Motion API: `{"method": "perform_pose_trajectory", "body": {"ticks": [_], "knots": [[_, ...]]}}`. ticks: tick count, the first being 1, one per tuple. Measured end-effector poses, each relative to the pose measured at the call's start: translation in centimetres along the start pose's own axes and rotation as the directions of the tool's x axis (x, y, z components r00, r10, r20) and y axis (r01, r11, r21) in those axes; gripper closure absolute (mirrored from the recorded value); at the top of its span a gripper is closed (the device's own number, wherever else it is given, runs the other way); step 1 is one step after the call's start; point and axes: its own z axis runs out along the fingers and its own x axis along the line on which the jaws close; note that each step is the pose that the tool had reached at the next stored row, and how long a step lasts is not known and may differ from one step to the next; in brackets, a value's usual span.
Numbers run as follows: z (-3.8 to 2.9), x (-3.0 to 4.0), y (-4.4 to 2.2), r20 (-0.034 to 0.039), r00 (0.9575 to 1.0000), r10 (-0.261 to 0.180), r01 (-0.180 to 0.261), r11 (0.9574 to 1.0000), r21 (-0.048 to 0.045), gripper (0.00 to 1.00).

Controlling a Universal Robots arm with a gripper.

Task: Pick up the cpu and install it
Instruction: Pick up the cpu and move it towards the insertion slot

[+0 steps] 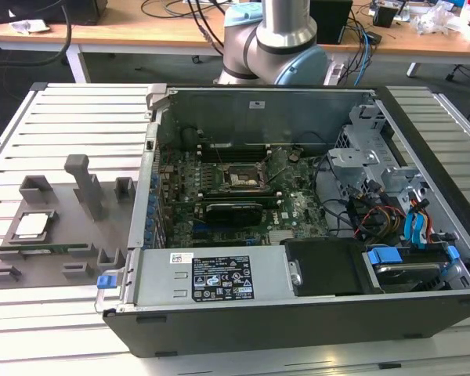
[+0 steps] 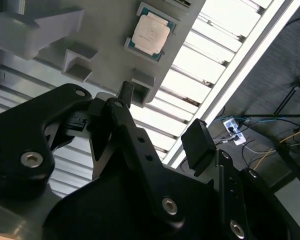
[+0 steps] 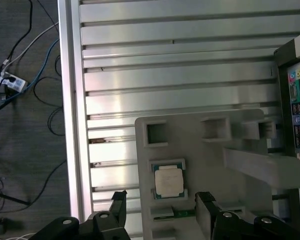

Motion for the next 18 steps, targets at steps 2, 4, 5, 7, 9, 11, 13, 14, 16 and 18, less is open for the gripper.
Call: {"method": "perform_pose_trajectory", "body": {"ticks": [2,4,5,7,9,11,13,14,16,18], "knots": [[0.27,0.01,-0.01,0.0000,1.0000,0.000,0.000,1.0000,0.0000,0.34],[0.41,0.01,-0.02,0.0000,1.0000,0.000,0.000,1.0000,0.0000,0.34],[0.50,0.01,-0.02,0.0000,1.0000,0.000,0.000,1.0000,0.0000,0.34],[0.79,0.02,-0.04,0.0000,1.0000,0.000,0.000,1.0000,0.0000,0.34],[0.91,0.02,-0.04,-0.0001,1.0000,0.000,0.000,1.0000,0.0000,0.34],[1.13,0.03,-0.05,0.0000,1.0000,0.000,0.000,1.0000,0.0000,0.34],[1.32,0.03,-0.06,0.0000,1.0000,0.000,0.000,1.0000,0.0000,0.34],[1.38,0.03,-0.06,0.0000,1.0000,0.000,0.000,1.0000,0.0000,0.34],[1.55,0.04,-0.07,0.0000,1.0000,0.000,0.000,1.0000,0.0000,0.34],[1.67,0.04,-0.07,-0.0001,1.0000,0.000,0.000,1.0000,0.0001,0.34]]}}
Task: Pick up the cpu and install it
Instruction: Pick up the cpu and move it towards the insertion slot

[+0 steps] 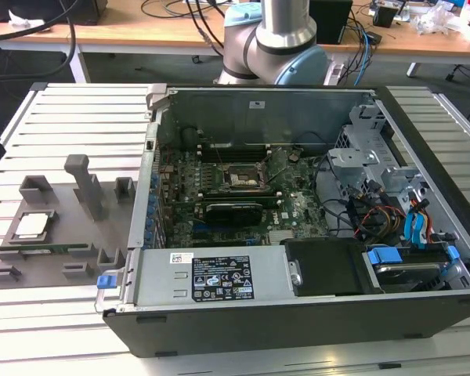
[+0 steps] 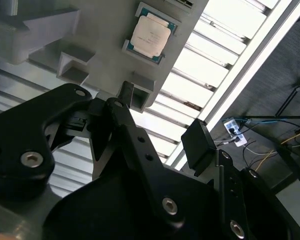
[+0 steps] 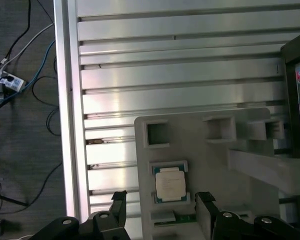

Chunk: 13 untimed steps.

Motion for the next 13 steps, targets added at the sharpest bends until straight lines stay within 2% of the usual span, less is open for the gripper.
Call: {"method": "perform_pose_trajectory", "body": {"ticks": [13], "knots": [[1.46,0.03,-0.06,0.0000,1.0000,0.000,0.000,1.0000,0.0000,0.34]]}}
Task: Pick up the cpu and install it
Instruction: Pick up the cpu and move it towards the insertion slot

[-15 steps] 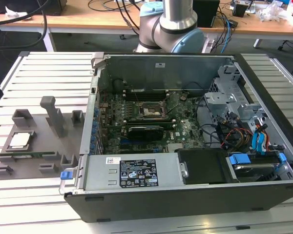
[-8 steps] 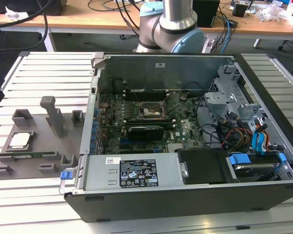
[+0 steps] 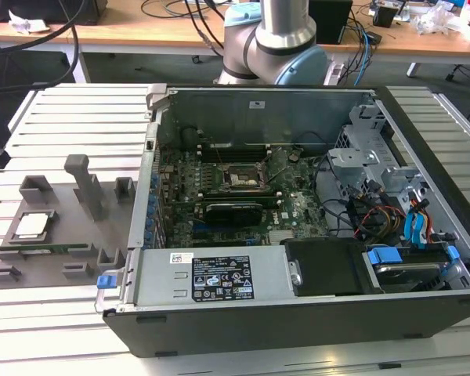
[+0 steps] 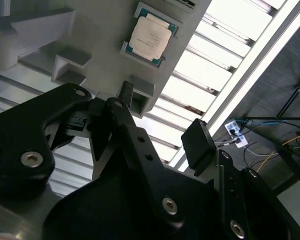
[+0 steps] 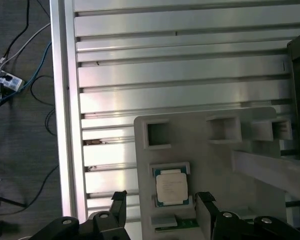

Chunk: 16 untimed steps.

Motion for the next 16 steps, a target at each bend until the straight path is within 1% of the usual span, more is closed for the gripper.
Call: {"method": "perform_pose_trajectory", "body": {"ticks": [9,16], "knots": [[1.35,0.03,-0.06,0.0000,1.0000,0.000,0.000,1.0000,0.0000,0.34],[2.02,0.05,-0.09,0.0001,1.0000,0.000,0.000,1.0000,0.0000,0.34]]}}
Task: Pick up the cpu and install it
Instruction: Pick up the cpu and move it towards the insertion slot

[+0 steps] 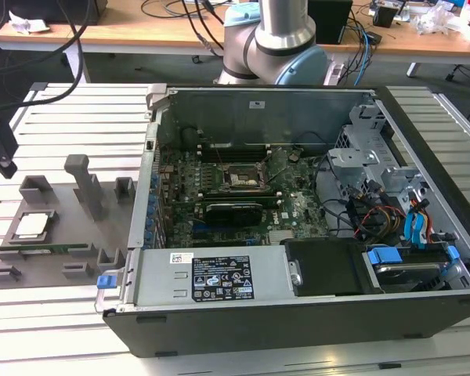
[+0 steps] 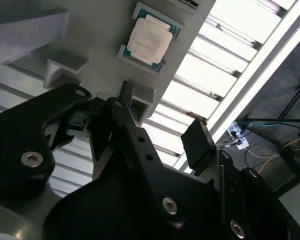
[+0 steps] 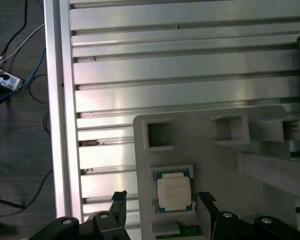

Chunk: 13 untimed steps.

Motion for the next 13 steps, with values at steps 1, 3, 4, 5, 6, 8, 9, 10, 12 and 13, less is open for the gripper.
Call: {"method": "perform_pose_trajectory", "body": {"ticks": [1,3,4,5,6,8,9,10,12,13], "knots": [[0.06,0.00,0.00,0.0001,1.0000,0.000,0.000,1.0000,0.0000,0.34],[0.24,0.01,-0.01,0.0000,1.0000,0.000,0.000,1.0000,0.0000,0.34],[0.30,0.01,-0.01,0.0000,1.0000,0.000,0.000,1.0000,0.0000,0.34],[0.49,0.01,-0.02,0.0000,1.0000,0.000,0.000,1.0000,0.0000,0.34],[0.59,0.01,-0.03,0.0000,1.0000,0.000,0.000,1.0000,0.0000,0.34],[0.79,0.02,-0.04,0.0000,1.0000,0.000,0.000,1.0000,0.0000,0.34],[0.89,0.02,-0.04,0.0000,1.0000,0.000,0.000,1.0000,0.0000,0.34],[0.99,0.02,-0.04,0.0000,1.0000,0.000,0.000,1.0000,0.0000,0.34],[1.23,0.03,-0.05,0.0000,1.0000,0.000,0.000,1.0000,0.0000,0.34],[1.29,0.03,-0.06,0.0000,1.0000,0.000,0.000,1.0000,0.0000,0.34]]}}
